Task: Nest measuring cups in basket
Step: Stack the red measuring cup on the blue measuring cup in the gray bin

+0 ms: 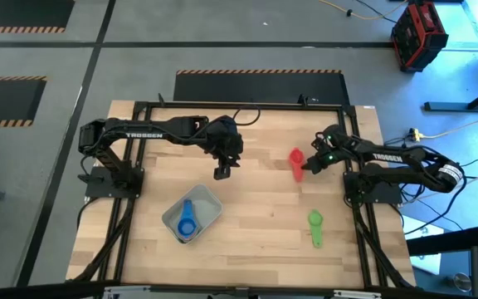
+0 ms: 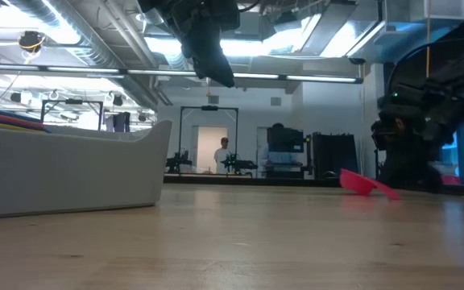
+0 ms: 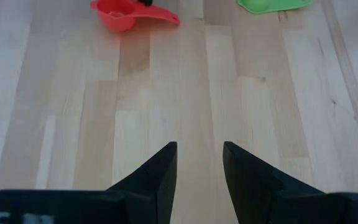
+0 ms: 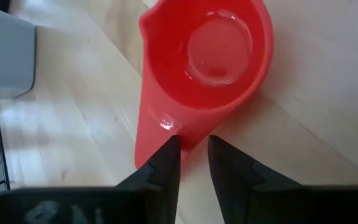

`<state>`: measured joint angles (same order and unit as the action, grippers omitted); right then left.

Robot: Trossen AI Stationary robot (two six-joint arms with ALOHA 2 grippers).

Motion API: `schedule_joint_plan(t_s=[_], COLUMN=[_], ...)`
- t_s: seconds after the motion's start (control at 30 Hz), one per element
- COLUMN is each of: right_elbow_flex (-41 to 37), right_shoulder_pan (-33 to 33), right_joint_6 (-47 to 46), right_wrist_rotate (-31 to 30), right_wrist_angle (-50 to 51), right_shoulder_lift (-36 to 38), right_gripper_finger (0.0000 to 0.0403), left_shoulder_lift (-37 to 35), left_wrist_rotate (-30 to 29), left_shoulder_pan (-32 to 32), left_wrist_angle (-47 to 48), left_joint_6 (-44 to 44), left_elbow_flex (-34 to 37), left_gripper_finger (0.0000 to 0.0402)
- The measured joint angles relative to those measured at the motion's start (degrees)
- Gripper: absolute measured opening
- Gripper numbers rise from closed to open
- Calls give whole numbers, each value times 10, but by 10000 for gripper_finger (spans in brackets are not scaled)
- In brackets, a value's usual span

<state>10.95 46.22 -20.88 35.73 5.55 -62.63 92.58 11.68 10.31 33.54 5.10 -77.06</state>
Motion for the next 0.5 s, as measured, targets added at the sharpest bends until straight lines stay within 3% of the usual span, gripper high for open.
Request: schedule_joint_plan(t_s=[0.5], right_elbow_flex=[-11], right_shoulder_pan=[0], right_joint_6=[-56], right_wrist_rotate=[0], right_wrist_angle=[-55], right_shoulder_lift=[0], right_gripper_finger=[87], left_shoulder_lift=[0], left_wrist_rotate=[0], left_shoulder_pan=[0], left_wrist_angle=[0], left_joint_6=[-1], left_elbow_flex=[0], left_gripper_finger=[124])
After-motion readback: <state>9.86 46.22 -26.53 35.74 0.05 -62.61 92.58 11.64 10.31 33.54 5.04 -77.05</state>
